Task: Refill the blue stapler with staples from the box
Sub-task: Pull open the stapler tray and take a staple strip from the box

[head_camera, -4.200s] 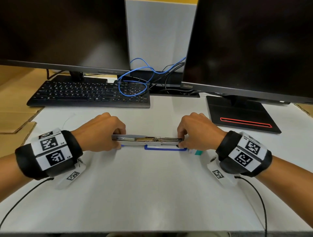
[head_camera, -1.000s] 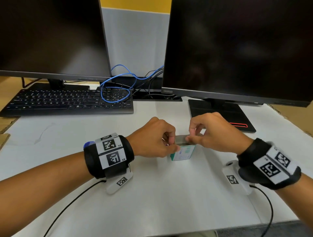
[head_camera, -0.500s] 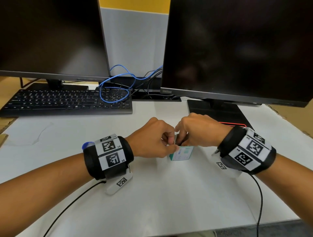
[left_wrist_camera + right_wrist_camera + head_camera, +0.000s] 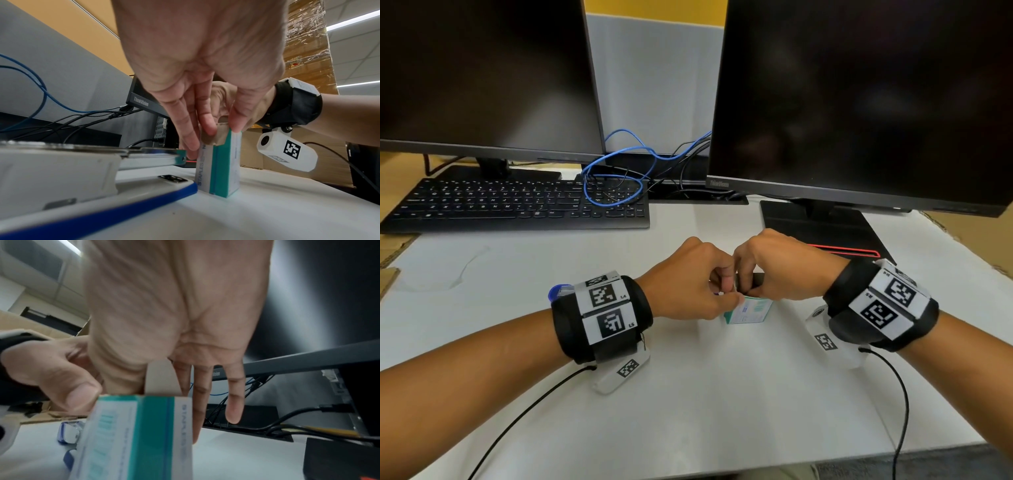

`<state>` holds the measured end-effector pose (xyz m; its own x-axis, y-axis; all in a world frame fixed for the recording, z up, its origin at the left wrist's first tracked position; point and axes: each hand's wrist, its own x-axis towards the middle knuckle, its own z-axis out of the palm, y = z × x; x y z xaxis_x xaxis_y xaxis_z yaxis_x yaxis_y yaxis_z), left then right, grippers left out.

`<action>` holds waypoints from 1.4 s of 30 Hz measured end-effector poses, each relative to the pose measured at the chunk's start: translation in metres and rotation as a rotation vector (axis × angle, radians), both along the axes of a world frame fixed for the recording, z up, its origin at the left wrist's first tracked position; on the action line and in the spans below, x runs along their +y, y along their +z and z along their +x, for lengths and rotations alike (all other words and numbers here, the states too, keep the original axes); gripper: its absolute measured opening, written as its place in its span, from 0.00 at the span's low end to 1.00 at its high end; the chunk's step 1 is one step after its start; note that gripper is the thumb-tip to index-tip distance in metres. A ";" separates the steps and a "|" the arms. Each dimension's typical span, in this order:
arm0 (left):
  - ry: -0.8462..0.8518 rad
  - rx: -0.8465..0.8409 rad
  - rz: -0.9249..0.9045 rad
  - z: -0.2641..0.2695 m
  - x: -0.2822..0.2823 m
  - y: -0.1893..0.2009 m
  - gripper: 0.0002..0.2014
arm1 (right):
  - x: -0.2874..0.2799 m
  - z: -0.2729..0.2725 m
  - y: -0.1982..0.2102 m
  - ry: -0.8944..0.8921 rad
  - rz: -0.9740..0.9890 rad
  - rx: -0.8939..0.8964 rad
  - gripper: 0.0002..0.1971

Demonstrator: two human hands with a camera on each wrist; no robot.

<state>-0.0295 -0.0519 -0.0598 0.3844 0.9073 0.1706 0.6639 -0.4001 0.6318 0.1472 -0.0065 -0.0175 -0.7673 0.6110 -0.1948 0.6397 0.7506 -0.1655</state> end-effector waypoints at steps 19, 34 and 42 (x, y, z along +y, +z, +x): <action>0.054 -0.012 -0.043 0.000 0.002 0.001 0.11 | 0.012 0.017 0.024 -0.152 -0.077 0.251 0.03; 0.059 -0.739 -0.157 -0.019 -0.001 0.029 0.13 | -0.001 0.011 0.028 -0.244 -0.481 0.727 0.07; 0.122 -0.757 -0.220 -0.022 0.001 0.025 0.10 | -0.008 0.005 0.023 -0.211 -0.281 0.762 0.22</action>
<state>-0.0512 -0.0506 -0.0348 0.1311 0.9787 0.1578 0.0536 -0.1659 0.9847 0.1525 -0.0148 0.0054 -0.6254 0.7629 0.1638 0.3998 0.4936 -0.7723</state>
